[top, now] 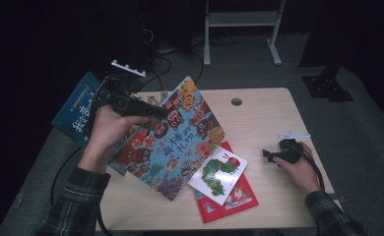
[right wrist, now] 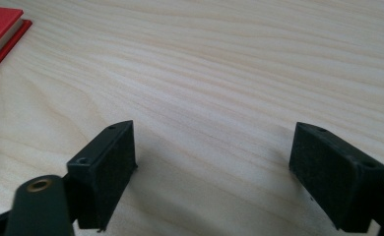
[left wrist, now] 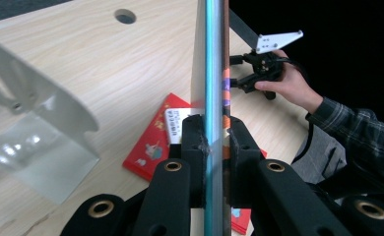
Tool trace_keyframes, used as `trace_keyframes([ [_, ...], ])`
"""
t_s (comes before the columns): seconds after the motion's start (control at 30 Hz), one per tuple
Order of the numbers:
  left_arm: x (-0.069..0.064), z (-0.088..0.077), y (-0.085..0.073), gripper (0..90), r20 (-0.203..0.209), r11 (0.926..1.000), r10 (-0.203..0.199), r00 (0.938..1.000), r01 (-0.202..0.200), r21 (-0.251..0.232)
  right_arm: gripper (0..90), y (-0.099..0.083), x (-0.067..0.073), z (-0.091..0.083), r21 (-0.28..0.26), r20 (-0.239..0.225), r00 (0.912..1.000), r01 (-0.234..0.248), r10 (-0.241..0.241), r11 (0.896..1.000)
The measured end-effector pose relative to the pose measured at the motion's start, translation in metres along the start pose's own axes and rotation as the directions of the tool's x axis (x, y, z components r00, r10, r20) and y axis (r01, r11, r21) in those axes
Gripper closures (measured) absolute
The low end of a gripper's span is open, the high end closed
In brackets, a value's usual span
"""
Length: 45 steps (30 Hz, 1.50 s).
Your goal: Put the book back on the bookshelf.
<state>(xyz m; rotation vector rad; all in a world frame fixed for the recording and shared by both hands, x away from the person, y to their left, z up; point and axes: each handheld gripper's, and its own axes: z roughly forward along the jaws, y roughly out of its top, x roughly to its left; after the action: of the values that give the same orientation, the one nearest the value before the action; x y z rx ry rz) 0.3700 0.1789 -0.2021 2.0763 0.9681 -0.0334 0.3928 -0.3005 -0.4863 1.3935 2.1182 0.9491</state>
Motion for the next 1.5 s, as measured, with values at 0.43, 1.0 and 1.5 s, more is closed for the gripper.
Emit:
trace_keyframes([
  [0.43,0.031,-0.050,-0.027,80.9,-0.079,0.9952,-0.086,0.9931,0.082,-0.054,13.6,0.001,0.001,0.001,0.005,-0.002,1.0000,0.002,-0.002,1.000],
  [1.0,0.059,-0.108,-0.066,80.9,-0.122,0.9781,-0.190,0.9741,0.177,-0.109,13.2,0.001,0.001,0.001,0.007,-0.001,1.0000,0.002,-0.002,1.000],
  [1.5,0.071,-0.142,-0.095,80.9,-0.188,0.9627,-0.255,0.9485,0.230,-0.142,13.0,0.001,0.001,0.002,0.007,0.001,1.0000,-0.001,0.001,1.000],
])
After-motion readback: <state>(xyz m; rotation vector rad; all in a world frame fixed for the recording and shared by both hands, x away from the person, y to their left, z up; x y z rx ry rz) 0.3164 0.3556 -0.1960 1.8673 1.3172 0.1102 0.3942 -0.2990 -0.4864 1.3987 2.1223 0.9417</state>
